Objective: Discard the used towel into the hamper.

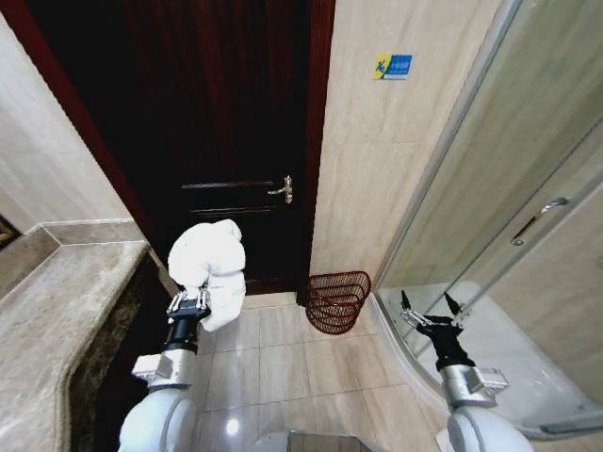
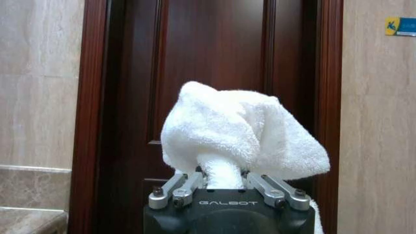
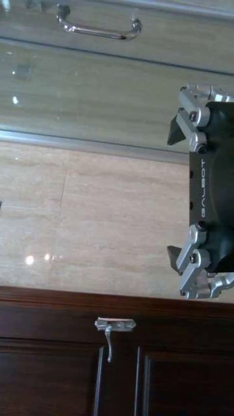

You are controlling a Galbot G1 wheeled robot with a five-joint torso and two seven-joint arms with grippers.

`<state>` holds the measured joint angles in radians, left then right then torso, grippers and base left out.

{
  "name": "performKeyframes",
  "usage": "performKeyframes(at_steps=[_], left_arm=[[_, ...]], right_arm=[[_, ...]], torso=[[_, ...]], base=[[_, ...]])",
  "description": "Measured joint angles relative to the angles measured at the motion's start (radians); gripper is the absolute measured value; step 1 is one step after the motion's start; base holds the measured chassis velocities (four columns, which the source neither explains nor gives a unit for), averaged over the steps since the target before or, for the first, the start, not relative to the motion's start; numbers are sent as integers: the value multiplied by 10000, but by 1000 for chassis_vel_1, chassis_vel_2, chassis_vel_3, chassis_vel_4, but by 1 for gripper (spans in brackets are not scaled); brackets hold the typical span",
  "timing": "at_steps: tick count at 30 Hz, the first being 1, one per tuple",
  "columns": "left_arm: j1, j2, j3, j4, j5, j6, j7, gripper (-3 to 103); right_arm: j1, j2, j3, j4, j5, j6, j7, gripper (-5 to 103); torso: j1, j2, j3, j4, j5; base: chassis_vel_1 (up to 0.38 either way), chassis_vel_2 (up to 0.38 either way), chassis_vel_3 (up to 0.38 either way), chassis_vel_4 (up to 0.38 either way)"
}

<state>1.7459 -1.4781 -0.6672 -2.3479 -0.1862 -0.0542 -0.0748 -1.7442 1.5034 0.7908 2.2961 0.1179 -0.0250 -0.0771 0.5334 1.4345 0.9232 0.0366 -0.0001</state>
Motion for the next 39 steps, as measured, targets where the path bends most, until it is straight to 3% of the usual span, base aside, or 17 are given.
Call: performKeyframes(at_steps=[14,39], left_arm=[[66,-63,20,-35,20,9,-18,21],[99,-145,20,110,43,-91,-22,21]], right_arm=[[-19,27,-10,-21,-38,76,4,100],[15,86,-113,-133,-51,397,16,100]], torso=[[-76,-165,-87,0,0],[-773,-1671,-897,0,1]], base=[[-84,-81,2,4],[-33,-38,-15,-14]])
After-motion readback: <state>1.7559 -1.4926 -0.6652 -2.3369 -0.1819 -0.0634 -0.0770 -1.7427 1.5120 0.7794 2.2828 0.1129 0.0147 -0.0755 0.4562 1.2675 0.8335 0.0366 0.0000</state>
